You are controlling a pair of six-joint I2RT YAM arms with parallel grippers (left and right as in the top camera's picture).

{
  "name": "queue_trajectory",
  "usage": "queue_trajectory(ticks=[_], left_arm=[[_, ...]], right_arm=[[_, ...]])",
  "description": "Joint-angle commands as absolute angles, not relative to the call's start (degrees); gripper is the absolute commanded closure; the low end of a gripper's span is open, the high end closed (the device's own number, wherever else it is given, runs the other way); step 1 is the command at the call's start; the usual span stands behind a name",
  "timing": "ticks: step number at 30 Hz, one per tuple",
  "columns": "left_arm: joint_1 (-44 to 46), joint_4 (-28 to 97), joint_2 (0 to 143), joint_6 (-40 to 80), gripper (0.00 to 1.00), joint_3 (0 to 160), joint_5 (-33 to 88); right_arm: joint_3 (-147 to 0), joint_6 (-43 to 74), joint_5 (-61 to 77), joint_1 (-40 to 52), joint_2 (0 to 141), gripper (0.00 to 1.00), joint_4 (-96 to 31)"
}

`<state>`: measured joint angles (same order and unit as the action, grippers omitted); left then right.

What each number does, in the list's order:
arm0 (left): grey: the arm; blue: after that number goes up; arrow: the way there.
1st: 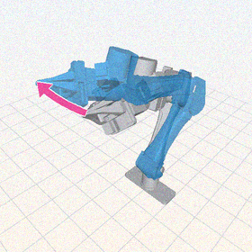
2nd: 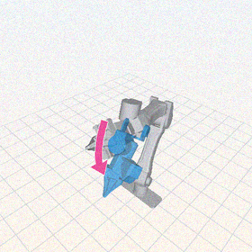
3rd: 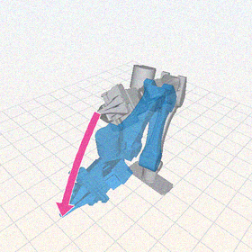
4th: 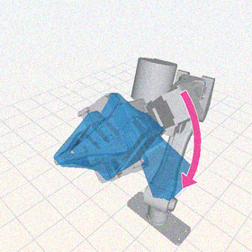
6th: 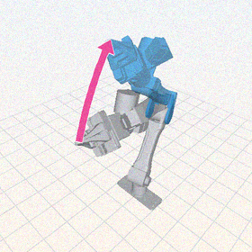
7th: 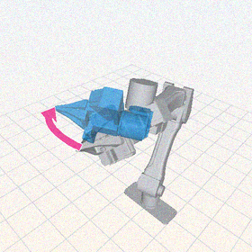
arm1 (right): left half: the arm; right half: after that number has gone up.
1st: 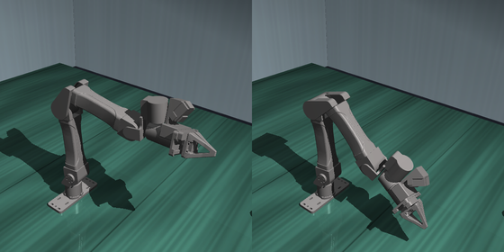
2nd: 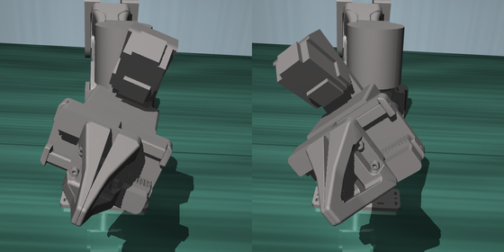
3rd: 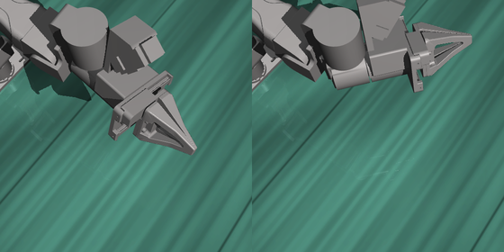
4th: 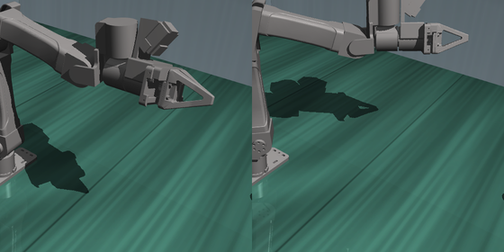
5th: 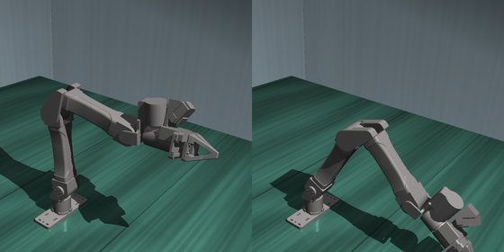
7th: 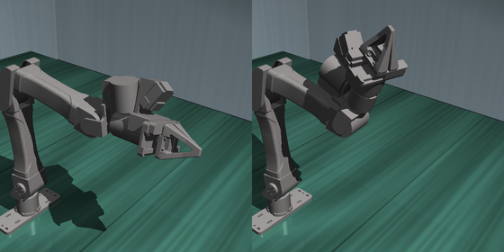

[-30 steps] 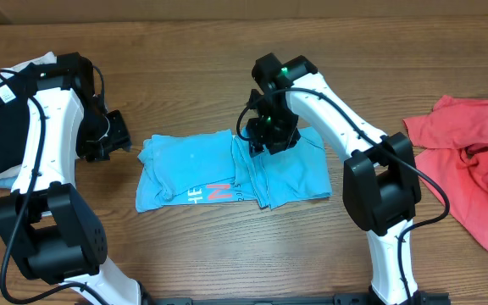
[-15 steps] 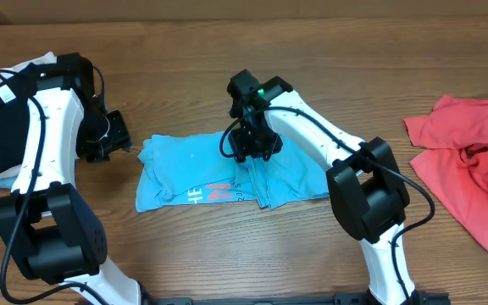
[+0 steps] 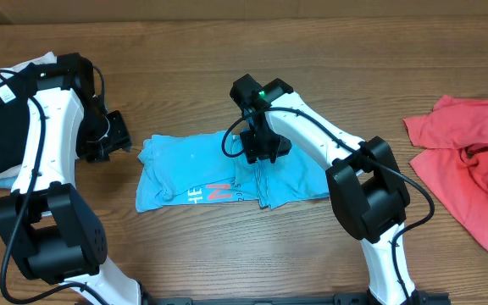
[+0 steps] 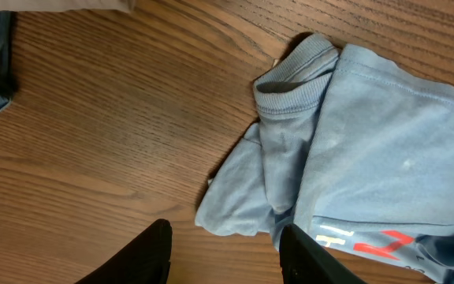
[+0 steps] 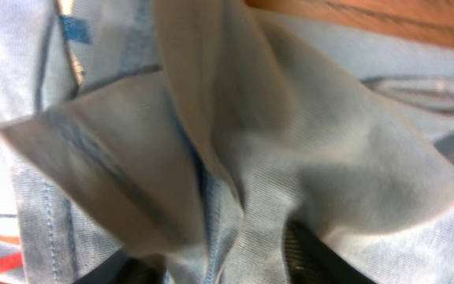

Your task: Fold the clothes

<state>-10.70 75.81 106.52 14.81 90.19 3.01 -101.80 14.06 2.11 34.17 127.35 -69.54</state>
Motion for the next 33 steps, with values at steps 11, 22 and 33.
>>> queue_trajectory(ticks=[11,22,33], left_arm=[[-10.46,76.01,106.37,13.69,0.52,90.59,3.68],[-10.46,76.01,106.37,13.69,0.52,90.59,3.68],[-10.46,75.99,106.37,13.72,0.52,90.59,3.66]], right_arm=[[-101.58,14.59,4.14,34.41,125.43,0.80,-68.99],[-103.02,13.10,4.14,34.39,125.25,0.96,-69.12],[-111.39,11.75,4.10,34.00,124.73,0.96,-71.20]])
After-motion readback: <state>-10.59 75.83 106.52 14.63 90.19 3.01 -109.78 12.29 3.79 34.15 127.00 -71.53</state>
